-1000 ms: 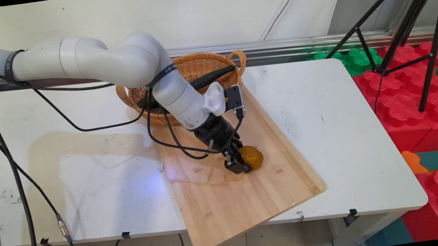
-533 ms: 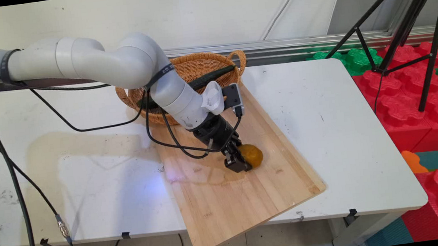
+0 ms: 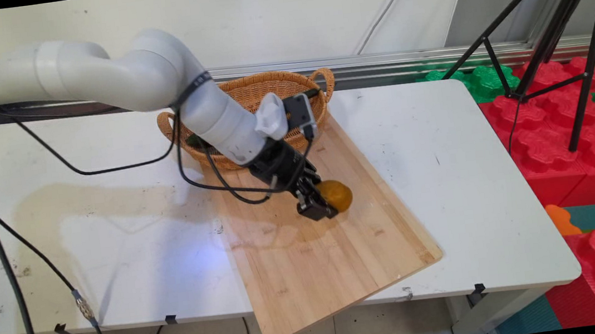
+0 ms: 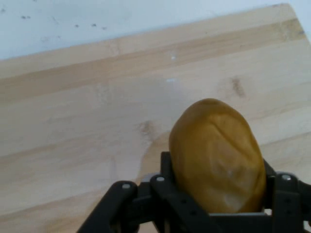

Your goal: Place the picked object in the vegetable basket

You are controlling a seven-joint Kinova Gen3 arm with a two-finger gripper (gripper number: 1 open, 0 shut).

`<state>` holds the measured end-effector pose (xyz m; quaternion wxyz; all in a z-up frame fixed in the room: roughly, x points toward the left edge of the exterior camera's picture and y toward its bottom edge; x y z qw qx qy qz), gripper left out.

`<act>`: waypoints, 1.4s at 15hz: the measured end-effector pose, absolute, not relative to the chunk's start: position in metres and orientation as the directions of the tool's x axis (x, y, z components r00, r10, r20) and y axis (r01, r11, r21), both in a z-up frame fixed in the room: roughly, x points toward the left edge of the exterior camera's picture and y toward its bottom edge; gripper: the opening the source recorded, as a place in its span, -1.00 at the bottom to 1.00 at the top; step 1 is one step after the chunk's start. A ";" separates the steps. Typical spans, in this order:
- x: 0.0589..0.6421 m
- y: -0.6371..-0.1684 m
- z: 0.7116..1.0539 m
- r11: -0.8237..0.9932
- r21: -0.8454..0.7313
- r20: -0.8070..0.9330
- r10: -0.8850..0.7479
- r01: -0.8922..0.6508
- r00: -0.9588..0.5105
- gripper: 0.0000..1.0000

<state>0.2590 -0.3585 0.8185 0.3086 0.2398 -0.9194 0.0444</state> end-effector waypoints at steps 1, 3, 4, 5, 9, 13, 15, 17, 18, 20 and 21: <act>0.264 -0.356 0.825 0.879 0.060 0.598 -0.412 -0.474 -0.688 -1.00; 0.272 -0.352 0.837 0.874 0.049 0.613 -0.408 -0.483 -0.677 -1.00; 0.277 -0.350 0.842 0.872 0.043 0.618 -0.406 -0.487 -0.673 -1.00; 0.283 -0.348 0.849 0.869 0.036 0.626 -0.405 -0.494 -0.667 -1.00; 0.307 -0.340 0.874 0.854 0.010 0.651 -0.401 -0.521 -0.645 -1.00; 0.337 -0.336 0.903 0.825 -0.010 0.683 -0.408 -0.565 -0.607 -1.00; 0.352 -0.337 0.915 0.804 -0.021 0.696 -0.414 -0.594 -0.586 -1.00; 0.365 -0.343 0.924 0.783 -0.035 0.707 -0.420 -0.621 -0.569 -1.00; 0.369 -0.345 0.925 0.776 -0.040 0.709 -0.422 -0.629 -0.565 -1.00; 0.380 -0.356 0.927 0.756 -0.057 0.711 -0.428 -0.652 -0.558 -1.00; 0.386 -0.363 0.926 0.746 -0.066 0.710 -0.431 -0.663 -0.556 -1.00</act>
